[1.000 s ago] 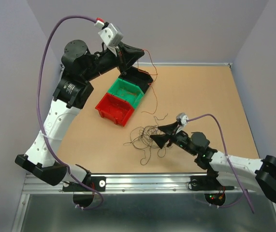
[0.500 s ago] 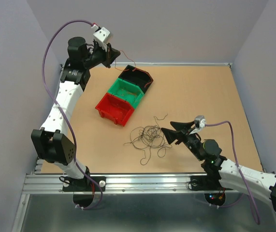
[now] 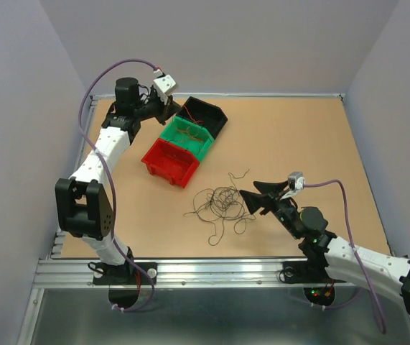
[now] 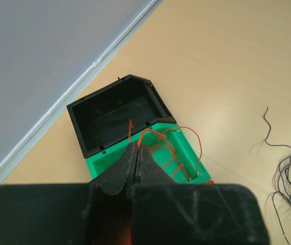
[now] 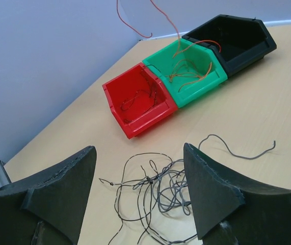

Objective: Untangle the cables

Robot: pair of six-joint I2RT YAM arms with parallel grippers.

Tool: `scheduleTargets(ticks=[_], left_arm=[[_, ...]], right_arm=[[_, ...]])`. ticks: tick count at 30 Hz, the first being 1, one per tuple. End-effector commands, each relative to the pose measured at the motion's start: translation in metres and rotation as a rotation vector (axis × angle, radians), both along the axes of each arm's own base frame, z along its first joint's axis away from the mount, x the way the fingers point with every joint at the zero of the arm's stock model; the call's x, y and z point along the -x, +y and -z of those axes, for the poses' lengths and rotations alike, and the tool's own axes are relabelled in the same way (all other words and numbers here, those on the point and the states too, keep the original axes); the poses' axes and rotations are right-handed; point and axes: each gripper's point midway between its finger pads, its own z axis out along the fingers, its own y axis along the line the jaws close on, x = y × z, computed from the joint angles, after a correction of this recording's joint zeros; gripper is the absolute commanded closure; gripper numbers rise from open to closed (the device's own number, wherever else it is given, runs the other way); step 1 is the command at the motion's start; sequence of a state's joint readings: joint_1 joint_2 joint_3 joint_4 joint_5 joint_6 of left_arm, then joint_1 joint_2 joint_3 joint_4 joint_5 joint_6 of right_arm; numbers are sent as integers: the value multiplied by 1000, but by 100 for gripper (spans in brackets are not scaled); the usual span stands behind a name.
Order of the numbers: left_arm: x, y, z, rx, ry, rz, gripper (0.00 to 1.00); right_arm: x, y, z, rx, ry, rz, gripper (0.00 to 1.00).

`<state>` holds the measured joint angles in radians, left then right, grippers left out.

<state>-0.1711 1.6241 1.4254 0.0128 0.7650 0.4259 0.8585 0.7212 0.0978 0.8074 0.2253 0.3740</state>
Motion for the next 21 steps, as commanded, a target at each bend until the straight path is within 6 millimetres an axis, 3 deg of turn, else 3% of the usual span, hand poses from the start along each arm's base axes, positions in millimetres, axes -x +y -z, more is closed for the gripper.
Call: scheduleTargets(ticks=[1,4,9,12,21], left_arm=[[-1,4,-23,8,-112,33,100],[10,4,-42,22,-155,45,100],[27,9,-49,-54,-231,72,100],[32,14,-65,-61,-283,45,100],[62,24,-147,54,-487,-41,100]], right_arm=[[-2,-1,-4,-16,-4,11,26],[-1,0,-4,-13,-5,8,26],[-1,-1,-4,-16,-5,8,26],[-1,1,-3,-8,-4,2,26],[-1,4,-2,2,0,-8,26]])
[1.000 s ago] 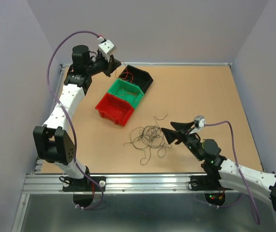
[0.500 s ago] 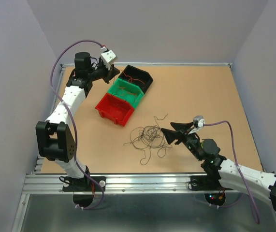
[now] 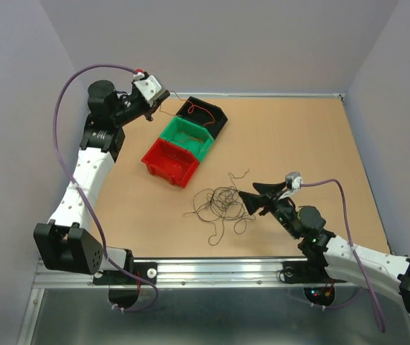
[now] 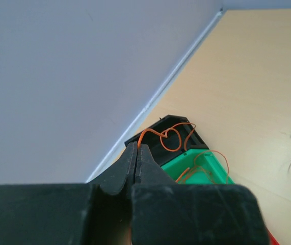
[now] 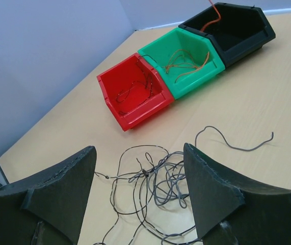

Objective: Untangle the cables

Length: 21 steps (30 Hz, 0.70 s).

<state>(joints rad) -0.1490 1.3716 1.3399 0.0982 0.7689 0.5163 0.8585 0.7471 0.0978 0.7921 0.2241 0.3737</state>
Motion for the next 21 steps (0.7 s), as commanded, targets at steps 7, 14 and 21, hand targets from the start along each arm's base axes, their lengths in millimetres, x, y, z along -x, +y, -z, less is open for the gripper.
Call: scheduleTargets(ticks=[7,14,21], left_arm=[[9,6,-65,55,-132,-32,100],[-10,7,-26,9,-77,-45,100],[-35,4,5,-16,-18,-47,100]], right_arm=[[0,4,-13,-24,-23,-16,26],[0,5,-13,-25,-21,-21,26],[0,6,-12,-23,-19,-22,26]])
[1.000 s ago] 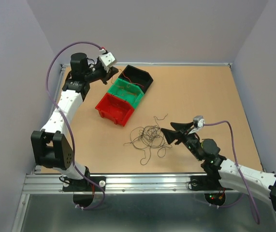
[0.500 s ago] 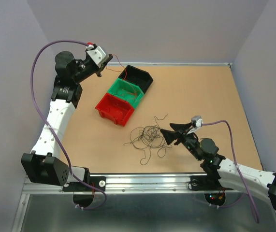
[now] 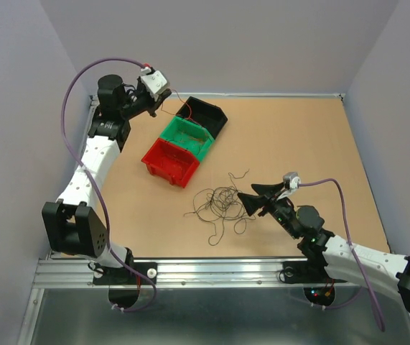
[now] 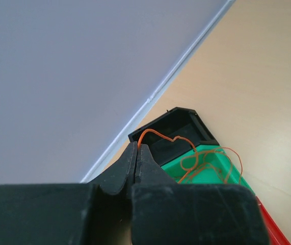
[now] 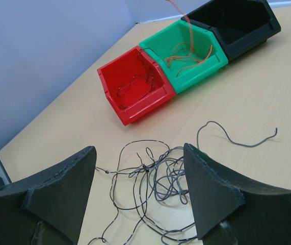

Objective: Untangle the cables

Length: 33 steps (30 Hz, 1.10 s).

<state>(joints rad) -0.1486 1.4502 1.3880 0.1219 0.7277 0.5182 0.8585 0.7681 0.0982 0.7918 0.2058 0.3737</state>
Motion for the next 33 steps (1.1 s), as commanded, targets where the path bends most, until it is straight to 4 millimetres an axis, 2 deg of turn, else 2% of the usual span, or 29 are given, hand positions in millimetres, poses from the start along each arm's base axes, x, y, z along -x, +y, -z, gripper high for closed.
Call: scheduleTargets(ticks=[1,6,13,14,17,18,19,20,21,22,23,24,25,27,28,31,32,33], left_arm=[[-12,2,1,-11,-19,-12,100],[-29,10,15,-21,6,-60,100],[-29,16,55,-173,-38,-40,100],[-29,17,67,-202,-12,-29,100],[-33,19,88,-314,-4,-27,100],[-40,17,96,-335,3,-33,100],[-38,17,110,-361,54,-28,100],[-45,13,119,-408,56,-11,100],[-43,11,137,-434,97,12,100],[-44,9,138,-455,119,27,100],[-45,6,145,-467,137,41,100],[-49,1,161,-500,157,68,100],[-53,-3,160,-514,150,71,100],[-59,-15,179,-580,159,84,100],[-66,-13,198,-629,188,59,100],[-67,-33,220,-723,178,91,100],[-68,-35,240,-759,211,95,100],[-70,-37,246,-769,218,95,100]], right_arm=[[-1,2,-18,-39,-32,-3,26],[-1,3,-18,-39,-30,-7,26],[0,3,-19,-44,-30,-8,26],[0,4,-18,-41,-30,-12,26],[-1,4,-17,-38,-27,-9,26],[-1,4,-17,-37,-26,-11,26],[-1,4,-17,-36,-25,-8,26],[-1,4,-17,-36,-25,-9,26],[-2,4,-17,-34,-26,-7,26],[-2,4,-16,-33,-25,-7,26],[-2,4,-15,-31,-23,-7,26],[-2,4,-15,-30,-22,-6,26],[-3,4,-16,-31,-23,-3,26],[-4,4,-14,-28,-18,0,26],[-3,5,-13,-26,-15,-1,26],[-3,5,-14,-27,-19,-4,26],[-3,4,-14,-26,-17,0,26],[-3,4,-15,-29,-20,-1,26]])
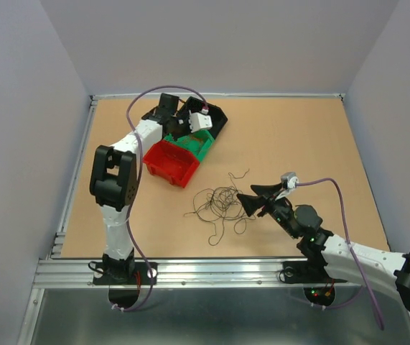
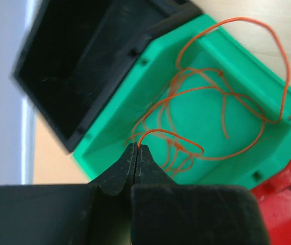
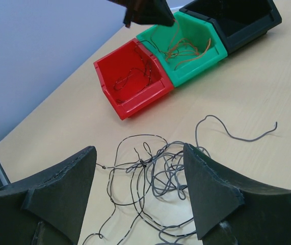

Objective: Untangle the cables

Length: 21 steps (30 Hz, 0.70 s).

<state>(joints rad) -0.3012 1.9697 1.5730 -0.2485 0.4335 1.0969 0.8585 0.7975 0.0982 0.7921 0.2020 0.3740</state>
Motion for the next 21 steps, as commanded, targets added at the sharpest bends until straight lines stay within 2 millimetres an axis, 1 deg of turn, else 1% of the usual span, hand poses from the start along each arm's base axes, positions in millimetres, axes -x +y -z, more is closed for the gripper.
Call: scheduleTargets(ticks=[1,2,3,4,5,6,7,8,9,10,11,12,13,14,15,16,17,18,19,20,21], left_arm=[[-5,-12,14,-130,-19,31,100],[-3,-16,23,-139,1,33,100],[-4,-16,39,-161,27,17,100],[-6,-18,44,-165,33,3,90],[-7,-18,47,-159,46,-27,85],[-9,-17,45,-148,45,-46,80],[-8,-17,41,-127,42,-56,70],[-10,-19,13,-52,-3,-56,65],[-3,-19,8,-23,-4,-45,31],[0,-20,-7,15,-26,-38,19],[0,-22,-25,49,-65,-33,15],[8,-24,-56,90,-114,-18,15],[15,-26,-63,107,-118,-12,14],[22,-27,-91,142,-163,-6,14],[29,-28,-96,178,-151,-24,14],[31,-30,-110,213,-181,-19,1],[35,-29,-120,244,-198,-32,1],[43,-27,-145,290,-244,-44,1],[51,-25,-137,332,-202,-85,1],[54,-24,-147,371,-225,-103,1],[61,-20,-163,451,-247,-149,1]], right_arm=[[-2,1,-24,-53,-41,4,26],[-2,1,-25,-56,-43,4,26],[-2,1,-25,-56,-43,4,26],[-2,1,-25,-57,-42,4,26],[-2,2,-24,-56,-41,2,26],[-2,2,-25,-55,-40,4,26],[-4,2,-21,-46,-28,10,26],[-8,0,-18,-44,-6,37,27],[-14,0,-9,-11,37,65,27],[-18,-3,-9,-14,54,91,28],[-24,-5,0,14,86,130,29],[-27,-4,4,28,104,142,29],[-29,-1,5,39,125,144,29],[-31,1,15,68,154,148,29],[-32,2,22,86,181,150,29],[-36,5,26,104,199,159,29],[-37,6,23,99,200,162,29],[-39,8,33,124,228,165,29],[-41,9,40,152,247,172,29],[-42,11,44,167,261,170,29],[-47,17,49,191,275,166,29]])
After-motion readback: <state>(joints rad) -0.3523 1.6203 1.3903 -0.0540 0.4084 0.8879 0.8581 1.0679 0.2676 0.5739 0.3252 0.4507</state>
